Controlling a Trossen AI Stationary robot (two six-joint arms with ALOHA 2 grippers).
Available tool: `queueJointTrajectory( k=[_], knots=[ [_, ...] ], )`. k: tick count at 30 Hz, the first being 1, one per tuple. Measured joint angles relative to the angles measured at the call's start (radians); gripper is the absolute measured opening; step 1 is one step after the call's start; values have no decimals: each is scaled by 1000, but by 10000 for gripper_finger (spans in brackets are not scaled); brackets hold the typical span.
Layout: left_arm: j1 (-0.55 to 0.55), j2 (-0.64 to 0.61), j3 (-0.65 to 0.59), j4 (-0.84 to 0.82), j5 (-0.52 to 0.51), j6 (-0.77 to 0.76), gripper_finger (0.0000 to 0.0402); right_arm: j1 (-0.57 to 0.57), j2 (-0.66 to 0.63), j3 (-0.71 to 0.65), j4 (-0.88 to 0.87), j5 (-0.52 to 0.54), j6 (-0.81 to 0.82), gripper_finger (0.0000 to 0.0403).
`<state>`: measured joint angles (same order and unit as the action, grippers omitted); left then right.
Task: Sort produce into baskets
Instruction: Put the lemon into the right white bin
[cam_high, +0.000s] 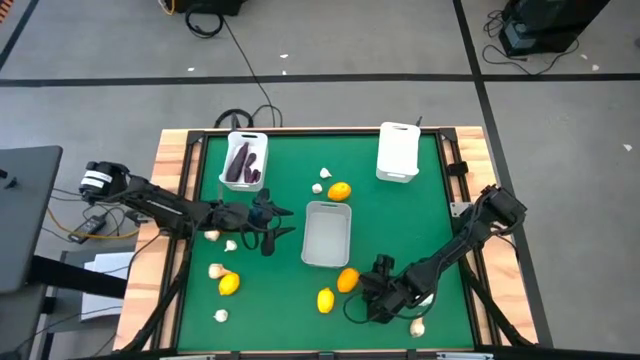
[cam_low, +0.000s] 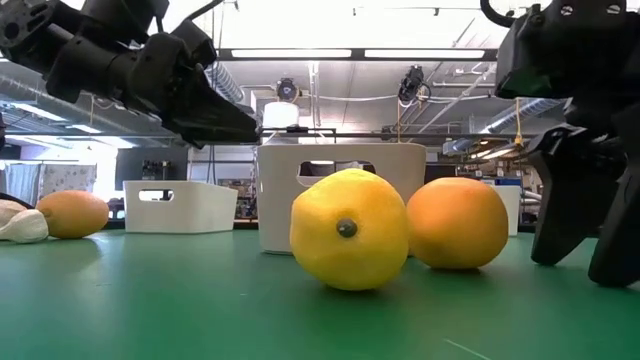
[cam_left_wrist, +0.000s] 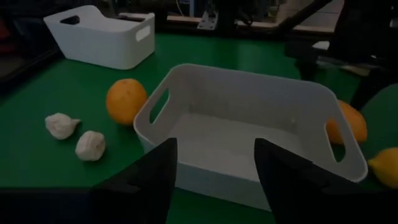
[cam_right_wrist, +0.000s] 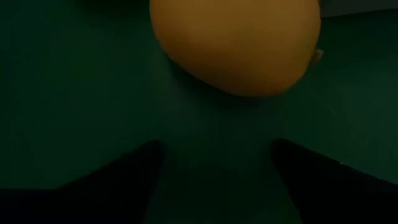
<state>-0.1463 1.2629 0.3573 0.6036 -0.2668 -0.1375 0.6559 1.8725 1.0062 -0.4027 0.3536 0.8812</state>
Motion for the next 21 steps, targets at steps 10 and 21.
queueJointTrajectory(
  k=[10, 21],
  knots=[
    [-18, 0, 0, 6, 0, 2, 218, -5, -18, 95, -21, 118, -126, 325],
    [-20, 0, 0, 7, 1, -5, 218, -54, -17, 98, 24, 116, -205, 366]
  ],
)
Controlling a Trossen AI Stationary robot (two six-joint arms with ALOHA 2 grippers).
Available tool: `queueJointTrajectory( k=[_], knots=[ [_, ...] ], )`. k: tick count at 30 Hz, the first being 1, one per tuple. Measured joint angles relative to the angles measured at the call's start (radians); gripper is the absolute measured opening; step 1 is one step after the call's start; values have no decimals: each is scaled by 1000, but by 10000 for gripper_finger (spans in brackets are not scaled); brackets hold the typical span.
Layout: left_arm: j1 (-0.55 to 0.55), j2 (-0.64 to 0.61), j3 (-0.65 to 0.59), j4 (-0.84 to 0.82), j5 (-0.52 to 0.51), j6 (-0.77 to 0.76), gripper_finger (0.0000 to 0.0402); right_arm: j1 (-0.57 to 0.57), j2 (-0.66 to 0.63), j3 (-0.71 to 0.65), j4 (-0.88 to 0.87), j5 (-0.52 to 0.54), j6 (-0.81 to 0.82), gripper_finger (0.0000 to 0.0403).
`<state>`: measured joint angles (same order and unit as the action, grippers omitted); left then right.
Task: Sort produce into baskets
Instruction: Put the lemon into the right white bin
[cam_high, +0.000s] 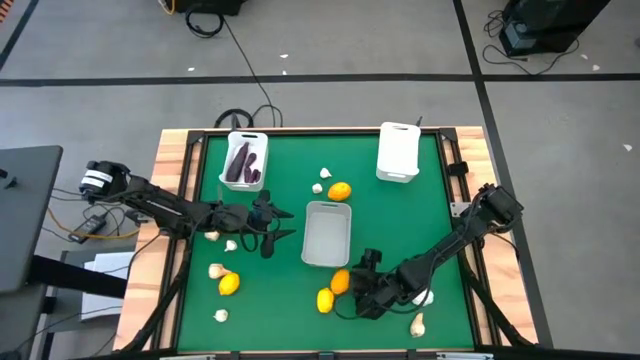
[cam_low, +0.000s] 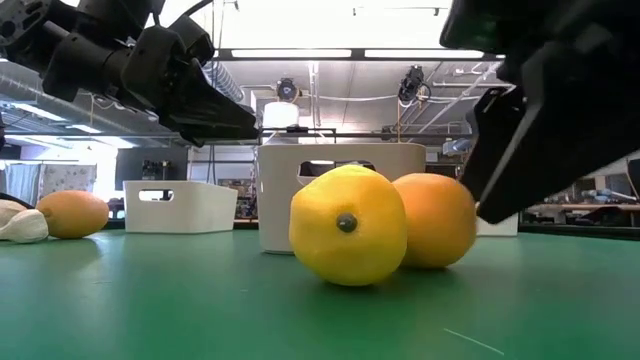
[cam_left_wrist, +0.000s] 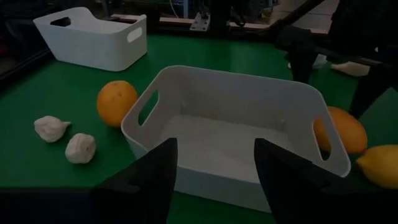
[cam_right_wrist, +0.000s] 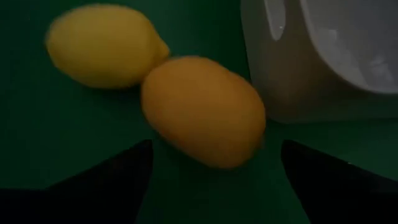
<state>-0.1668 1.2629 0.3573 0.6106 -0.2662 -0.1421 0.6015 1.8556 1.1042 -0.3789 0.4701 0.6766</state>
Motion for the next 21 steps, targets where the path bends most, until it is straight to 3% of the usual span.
queueJointTrajectory(
  k=[5, 14, 18, 21],
  knots=[
    [-11, 0, 0, -1, 0, -8, 218, -23, -1, 0, 80, -56, 1, 396],
    [-13, 0, 0, -2, 0, -9, 218, -55, 27, 1, 117, -82, -26, 394],
    [-13, 0, 0, -2, 0, -12, 218, -74, 60, 1, 136, -114, -26, 381],
    [-13, 0, 0, -2, 0, -18, 218, -78, 75, 1, 157, -132, -31, 348]
  ],
)
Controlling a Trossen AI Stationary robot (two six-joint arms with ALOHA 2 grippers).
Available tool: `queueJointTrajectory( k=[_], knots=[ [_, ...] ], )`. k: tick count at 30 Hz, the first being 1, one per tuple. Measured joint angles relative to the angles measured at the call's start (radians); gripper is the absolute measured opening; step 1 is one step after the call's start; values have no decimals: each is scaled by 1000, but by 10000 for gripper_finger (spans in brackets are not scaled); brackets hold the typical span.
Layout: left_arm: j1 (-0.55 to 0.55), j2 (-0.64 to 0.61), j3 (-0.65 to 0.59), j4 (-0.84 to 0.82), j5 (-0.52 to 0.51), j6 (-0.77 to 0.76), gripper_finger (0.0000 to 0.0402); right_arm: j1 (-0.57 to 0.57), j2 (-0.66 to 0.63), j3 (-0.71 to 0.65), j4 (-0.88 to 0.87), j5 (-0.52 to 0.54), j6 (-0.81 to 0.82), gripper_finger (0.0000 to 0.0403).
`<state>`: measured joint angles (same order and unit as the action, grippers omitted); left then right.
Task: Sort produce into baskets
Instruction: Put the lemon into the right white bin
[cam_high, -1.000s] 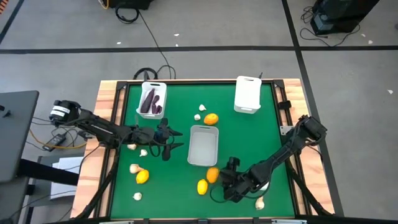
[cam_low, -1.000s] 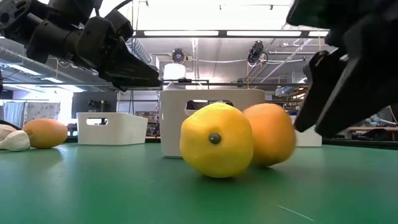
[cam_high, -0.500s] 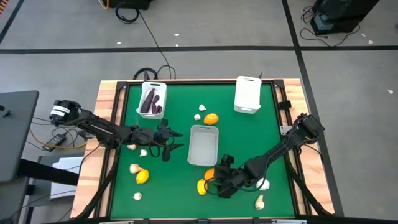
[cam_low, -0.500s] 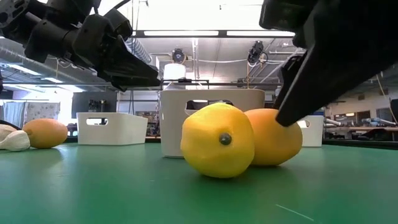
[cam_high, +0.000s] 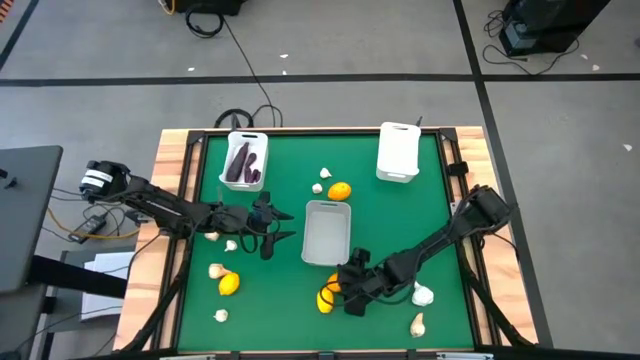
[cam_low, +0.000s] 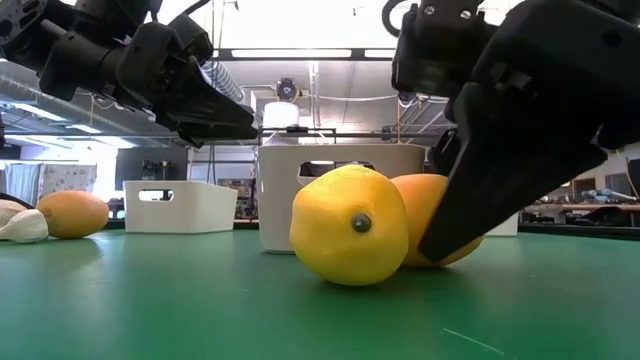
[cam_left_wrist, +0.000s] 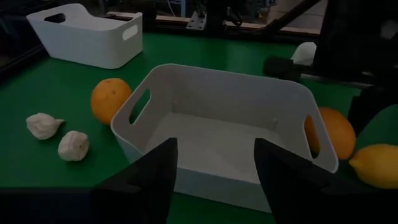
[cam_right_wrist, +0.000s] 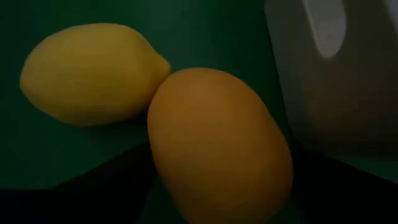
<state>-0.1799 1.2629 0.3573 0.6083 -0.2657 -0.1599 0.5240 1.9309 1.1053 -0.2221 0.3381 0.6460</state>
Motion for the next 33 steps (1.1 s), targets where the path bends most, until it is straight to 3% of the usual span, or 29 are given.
queueJointTrajectory(
  k=[6, 15, 25, 33],
  knots=[
    [0, 0, 0, 0, 0, -1, 218, 5, -18, 0, 1, -5, 8, 240],
    [-11, 0, 0, 0, 3, -17, 218, 25, -141, 0, -83, -6, 42, 240],
    [-34, 7, 0, 2, -27, -29, 218, 74, -313, 0, -248, 255, 31, 240],
    [-8, 7, 0, 112, -51, 129, 219, -21, -451, 1, -456, 509, 30, 240]
  ],
)
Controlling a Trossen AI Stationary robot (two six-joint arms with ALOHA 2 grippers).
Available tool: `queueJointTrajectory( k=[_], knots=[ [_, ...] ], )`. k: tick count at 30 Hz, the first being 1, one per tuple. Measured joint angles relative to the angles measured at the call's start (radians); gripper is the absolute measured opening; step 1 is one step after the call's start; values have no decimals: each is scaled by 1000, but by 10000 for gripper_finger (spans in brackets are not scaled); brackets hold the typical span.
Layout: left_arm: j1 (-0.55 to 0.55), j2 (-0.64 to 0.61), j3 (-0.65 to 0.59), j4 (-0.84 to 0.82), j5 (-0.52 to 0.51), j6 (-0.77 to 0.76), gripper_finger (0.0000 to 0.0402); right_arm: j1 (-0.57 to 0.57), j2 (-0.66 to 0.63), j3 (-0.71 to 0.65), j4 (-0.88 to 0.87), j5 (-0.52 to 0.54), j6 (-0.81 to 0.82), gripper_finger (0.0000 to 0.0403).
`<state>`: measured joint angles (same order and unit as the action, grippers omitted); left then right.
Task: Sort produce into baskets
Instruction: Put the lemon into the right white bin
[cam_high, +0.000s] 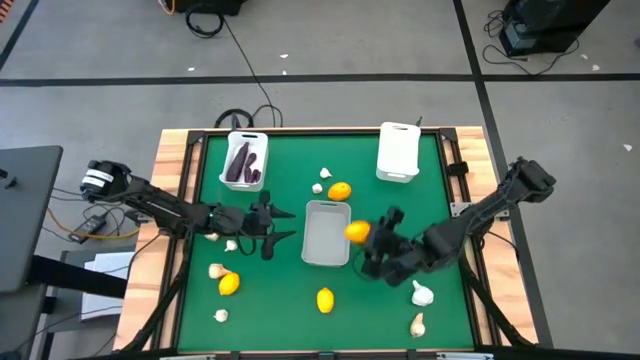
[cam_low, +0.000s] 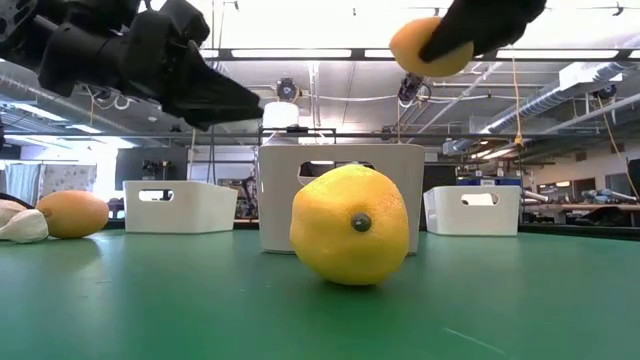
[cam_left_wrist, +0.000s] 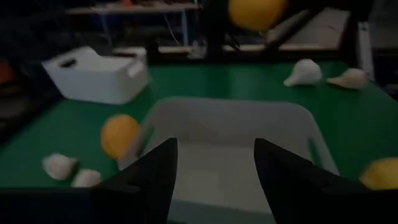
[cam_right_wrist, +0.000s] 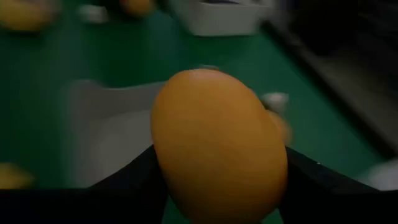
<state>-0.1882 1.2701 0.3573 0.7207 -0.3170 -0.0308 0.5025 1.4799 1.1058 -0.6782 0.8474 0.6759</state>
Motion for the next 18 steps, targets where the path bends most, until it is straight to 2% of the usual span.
queueJointTrajectory(
  k=[3, 7, 13, 18],
  knots=[
    [46, 0, 0, 0, 1, 2, 219, -92, -36, 0, -153, 16, 52, 240],
    [105, 0, 0, -94, 47, 3, 218, -245, -76, 0, -303, 0, 70, 241],
    [166, 0, 0, -158, 45, 4, 218, -471, -132, 0, -290, -39, -77, 241],
    [186, 0, 0, -157, 45, 21, 218, -665, -141, 0, -273, -132, -200, 242]
  ],
)
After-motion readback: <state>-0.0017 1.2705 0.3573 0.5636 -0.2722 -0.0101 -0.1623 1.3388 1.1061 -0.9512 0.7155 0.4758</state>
